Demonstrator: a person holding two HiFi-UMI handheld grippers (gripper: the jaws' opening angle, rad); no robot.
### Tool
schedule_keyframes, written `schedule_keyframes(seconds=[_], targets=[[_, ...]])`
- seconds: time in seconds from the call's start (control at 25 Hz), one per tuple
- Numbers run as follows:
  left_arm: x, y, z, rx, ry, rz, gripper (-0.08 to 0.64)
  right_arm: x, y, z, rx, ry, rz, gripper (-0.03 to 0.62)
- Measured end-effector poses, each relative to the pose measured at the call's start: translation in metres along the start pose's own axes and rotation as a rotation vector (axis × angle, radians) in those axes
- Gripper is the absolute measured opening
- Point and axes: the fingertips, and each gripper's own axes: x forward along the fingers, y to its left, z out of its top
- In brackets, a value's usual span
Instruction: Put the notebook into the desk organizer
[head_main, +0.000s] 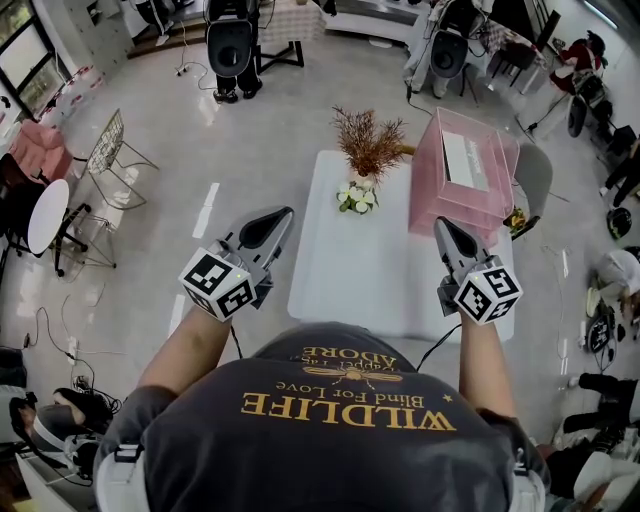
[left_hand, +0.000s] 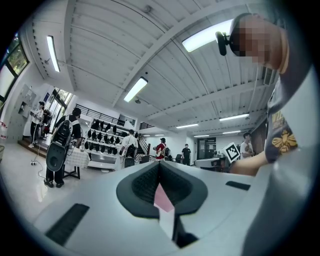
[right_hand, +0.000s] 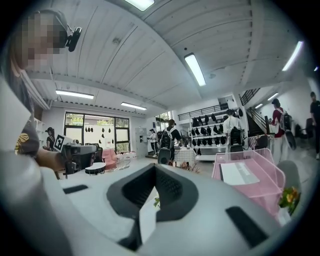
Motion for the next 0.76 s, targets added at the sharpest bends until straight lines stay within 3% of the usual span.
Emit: schedule_keyframes(seconds=[0.76], targets=[[-0.0086, -0.0071, 0.0065, -0.002, 0.000, -0.006, 0.000, -0.0033, 0.0018, 0.0108, -0.020, 0.006, -0.010, -0.002]])
